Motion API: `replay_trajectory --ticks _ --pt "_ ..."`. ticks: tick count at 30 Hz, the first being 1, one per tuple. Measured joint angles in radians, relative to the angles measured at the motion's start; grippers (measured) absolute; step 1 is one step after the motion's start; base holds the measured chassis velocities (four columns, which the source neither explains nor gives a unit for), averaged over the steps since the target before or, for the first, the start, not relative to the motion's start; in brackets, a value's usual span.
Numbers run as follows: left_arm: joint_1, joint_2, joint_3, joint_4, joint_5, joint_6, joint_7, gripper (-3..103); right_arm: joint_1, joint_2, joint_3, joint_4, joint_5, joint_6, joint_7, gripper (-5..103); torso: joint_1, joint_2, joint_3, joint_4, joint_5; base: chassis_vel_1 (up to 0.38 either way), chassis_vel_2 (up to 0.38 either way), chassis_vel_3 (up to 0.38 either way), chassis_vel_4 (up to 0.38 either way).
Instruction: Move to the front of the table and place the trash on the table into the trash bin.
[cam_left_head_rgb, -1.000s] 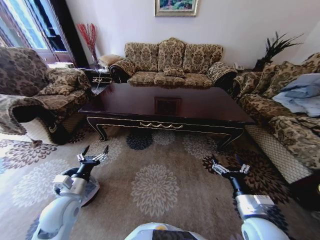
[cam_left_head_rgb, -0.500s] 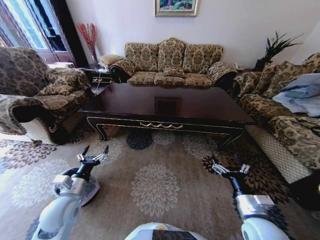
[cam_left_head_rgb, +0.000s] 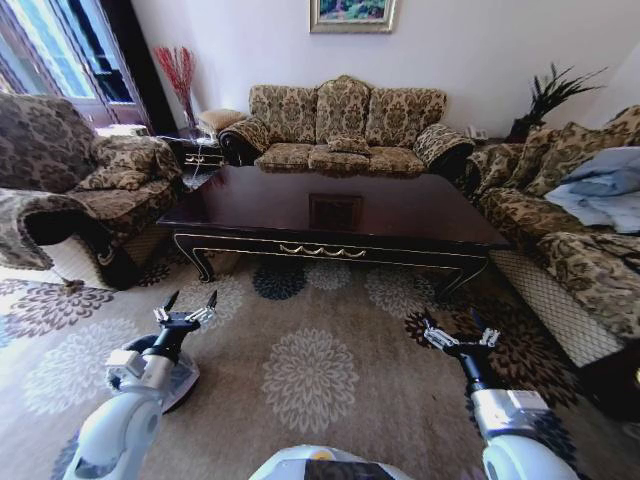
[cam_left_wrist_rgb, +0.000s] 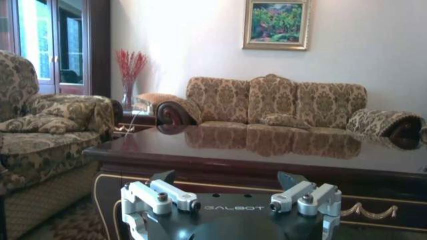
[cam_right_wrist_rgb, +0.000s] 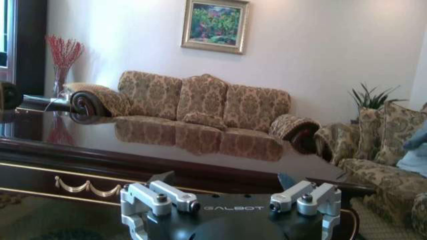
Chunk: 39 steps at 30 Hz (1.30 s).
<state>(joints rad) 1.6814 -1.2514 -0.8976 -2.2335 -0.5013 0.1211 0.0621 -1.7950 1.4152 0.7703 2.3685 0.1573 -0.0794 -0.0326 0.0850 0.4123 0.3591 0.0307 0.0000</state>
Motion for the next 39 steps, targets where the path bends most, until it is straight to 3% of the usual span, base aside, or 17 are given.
replay_trajectory --ticks 39 --pt "0.0 0.0 0.0 0.0 0.0 0.0 0.0 100 0.0 0.0 0.0 0.0 0.0 0.0 0.0 100 0.0 0.0 0.0 0.0 0.0 0.0 0.0 0.0 0.0"
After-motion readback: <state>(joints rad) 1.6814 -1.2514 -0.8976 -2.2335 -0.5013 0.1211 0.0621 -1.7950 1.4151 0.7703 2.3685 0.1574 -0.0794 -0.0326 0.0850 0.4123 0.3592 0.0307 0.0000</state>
